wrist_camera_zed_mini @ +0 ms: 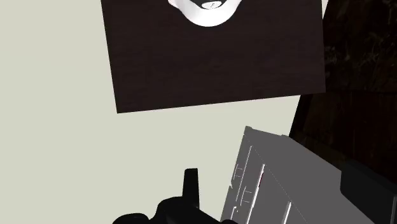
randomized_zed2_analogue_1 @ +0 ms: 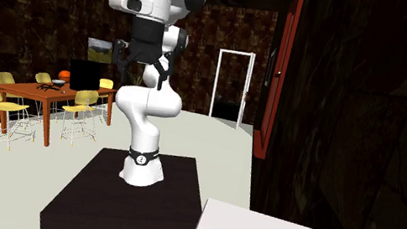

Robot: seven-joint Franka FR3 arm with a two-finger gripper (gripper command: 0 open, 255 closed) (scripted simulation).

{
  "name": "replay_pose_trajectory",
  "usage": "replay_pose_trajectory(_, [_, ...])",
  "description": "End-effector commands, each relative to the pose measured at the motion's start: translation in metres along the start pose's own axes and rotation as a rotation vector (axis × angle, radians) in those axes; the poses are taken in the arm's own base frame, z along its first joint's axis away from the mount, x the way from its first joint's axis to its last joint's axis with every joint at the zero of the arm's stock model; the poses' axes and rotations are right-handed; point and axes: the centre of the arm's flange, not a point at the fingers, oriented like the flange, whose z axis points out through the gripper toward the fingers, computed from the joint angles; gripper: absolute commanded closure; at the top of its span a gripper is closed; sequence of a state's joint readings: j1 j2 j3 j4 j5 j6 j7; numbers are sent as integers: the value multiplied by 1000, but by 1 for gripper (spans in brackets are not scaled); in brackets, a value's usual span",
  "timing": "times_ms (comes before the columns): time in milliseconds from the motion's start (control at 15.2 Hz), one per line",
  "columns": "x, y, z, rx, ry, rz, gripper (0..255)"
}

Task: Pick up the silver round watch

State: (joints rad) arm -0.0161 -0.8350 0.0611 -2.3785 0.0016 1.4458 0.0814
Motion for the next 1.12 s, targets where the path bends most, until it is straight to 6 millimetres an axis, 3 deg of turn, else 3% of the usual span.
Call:
replay_pose_trajectory(0, [0, 0, 0, 0, 0, 0, 0])
replay_pose_trajectory(1056, [154, -123, 28, 129, -10, 6, 0])
